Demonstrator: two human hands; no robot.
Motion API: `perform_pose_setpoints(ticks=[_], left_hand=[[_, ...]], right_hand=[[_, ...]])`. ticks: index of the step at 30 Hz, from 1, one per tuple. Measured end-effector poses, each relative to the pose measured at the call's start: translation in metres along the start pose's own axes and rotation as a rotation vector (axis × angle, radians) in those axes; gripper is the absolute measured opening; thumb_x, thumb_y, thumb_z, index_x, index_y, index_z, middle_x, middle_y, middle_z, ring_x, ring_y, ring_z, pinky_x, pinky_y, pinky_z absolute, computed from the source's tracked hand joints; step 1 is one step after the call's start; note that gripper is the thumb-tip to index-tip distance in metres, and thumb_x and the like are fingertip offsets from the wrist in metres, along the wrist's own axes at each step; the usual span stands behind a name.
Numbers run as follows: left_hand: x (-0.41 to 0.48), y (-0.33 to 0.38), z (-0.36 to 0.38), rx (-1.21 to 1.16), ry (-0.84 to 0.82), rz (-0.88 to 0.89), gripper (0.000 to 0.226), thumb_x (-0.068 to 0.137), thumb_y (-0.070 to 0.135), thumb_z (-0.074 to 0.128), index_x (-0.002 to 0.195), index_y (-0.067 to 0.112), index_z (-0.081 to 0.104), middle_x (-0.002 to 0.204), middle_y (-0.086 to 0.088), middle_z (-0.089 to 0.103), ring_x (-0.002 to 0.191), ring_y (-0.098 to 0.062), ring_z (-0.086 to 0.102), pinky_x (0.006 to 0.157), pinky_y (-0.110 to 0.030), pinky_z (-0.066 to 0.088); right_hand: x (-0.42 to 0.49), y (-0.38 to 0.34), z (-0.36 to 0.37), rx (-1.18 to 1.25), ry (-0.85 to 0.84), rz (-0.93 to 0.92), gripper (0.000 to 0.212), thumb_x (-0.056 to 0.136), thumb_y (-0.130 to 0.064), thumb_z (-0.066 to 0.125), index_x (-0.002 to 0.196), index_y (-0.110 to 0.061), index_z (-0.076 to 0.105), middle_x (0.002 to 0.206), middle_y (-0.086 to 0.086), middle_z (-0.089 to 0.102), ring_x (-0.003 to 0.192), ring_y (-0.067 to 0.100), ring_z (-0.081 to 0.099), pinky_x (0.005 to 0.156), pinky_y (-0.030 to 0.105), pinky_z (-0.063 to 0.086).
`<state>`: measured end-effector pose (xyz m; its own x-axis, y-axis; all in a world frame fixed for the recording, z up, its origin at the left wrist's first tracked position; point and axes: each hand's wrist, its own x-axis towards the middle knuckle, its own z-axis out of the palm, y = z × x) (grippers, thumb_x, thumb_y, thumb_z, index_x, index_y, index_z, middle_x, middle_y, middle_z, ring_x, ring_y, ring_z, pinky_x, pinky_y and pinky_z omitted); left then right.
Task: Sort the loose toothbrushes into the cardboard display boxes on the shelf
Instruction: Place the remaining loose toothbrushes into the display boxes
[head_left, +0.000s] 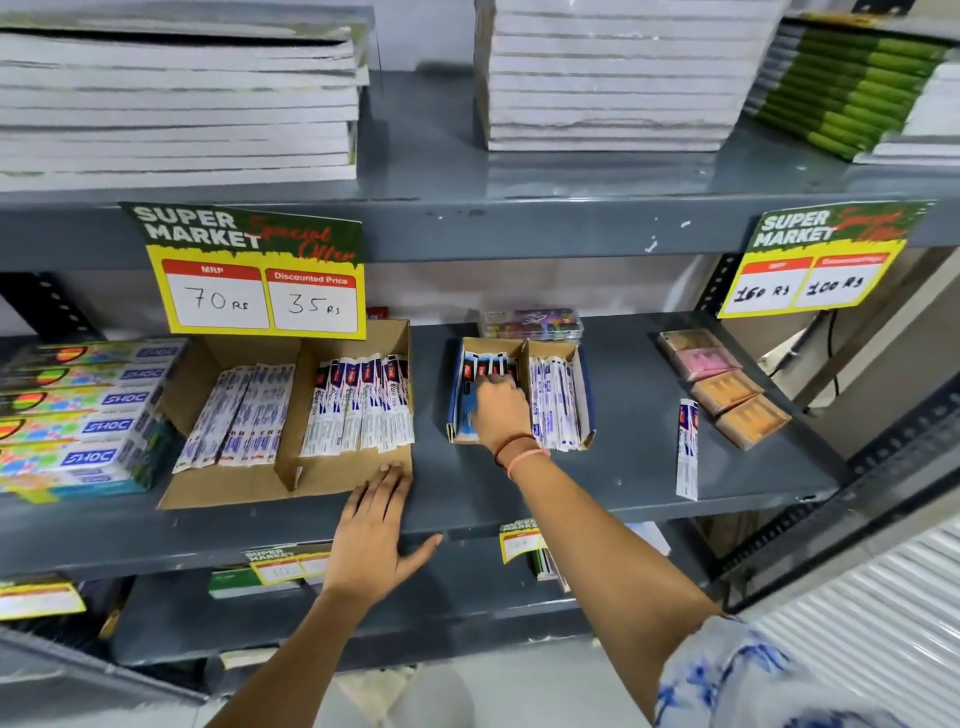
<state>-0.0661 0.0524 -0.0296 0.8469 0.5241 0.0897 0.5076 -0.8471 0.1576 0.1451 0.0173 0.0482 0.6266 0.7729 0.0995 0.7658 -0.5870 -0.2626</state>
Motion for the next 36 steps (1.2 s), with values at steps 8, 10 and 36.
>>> perform_pose_setpoints(ticks=[8, 10, 36], left_hand=[[0.0, 0.002, 0.0, 0.007, 0.014, 0.006, 0.089, 0.084, 0.073, 0.02, 0.133, 0.004, 0.045, 0.137, -0.014, 0.047, 0.129, -0.029, 0.038, 0.109, -0.041, 0.021], [0.0, 0.001, 0.001, 0.011, 0.012, 0.001, 0.09, 0.083, 0.074, 0.018, 0.134, 0.004, 0.045, 0.138, -0.014, 0.047, 0.13, -0.028, 0.037, 0.109, -0.042, 0.022], [-0.001, 0.003, -0.003, 0.033, -0.024, -0.001, 0.092, 0.085, 0.073, 0.014, 0.132, 0.001, 0.046, 0.137, -0.016, 0.047, 0.13, -0.029, 0.038, 0.109, -0.04, 0.014]], right_hand=[[-0.021, 0.051, -0.054, 0.262, 0.421, 0.141, 0.025, 0.083, 0.002, 0.052, 0.106, 0.0, 0.064, 0.11, 0.021, 0.063, 0.109, 0.036, 0.054, 0.081, 0.04, 0.052], [-0.028, 0.079, -0.061, 0.236, 0.453, 0.276, 0.023, 0.083, -0.001, 0.054, 0.104, -0.001, 0.063, 0.112, 0.02, 0.061, 0.111, 0.035, 0.051, 0.08, 0.041, 0.052], [-0.075, 0.174, -0.054, 0.441, 0.228, 1.026, 0.031, 0.09, -0.011, 0.057, 0.117, 0.005, 0.055, 0.125, 0.029, 0.058, 0.115, 0.046, 0.055, 0.096, 0.05, 0.047]])
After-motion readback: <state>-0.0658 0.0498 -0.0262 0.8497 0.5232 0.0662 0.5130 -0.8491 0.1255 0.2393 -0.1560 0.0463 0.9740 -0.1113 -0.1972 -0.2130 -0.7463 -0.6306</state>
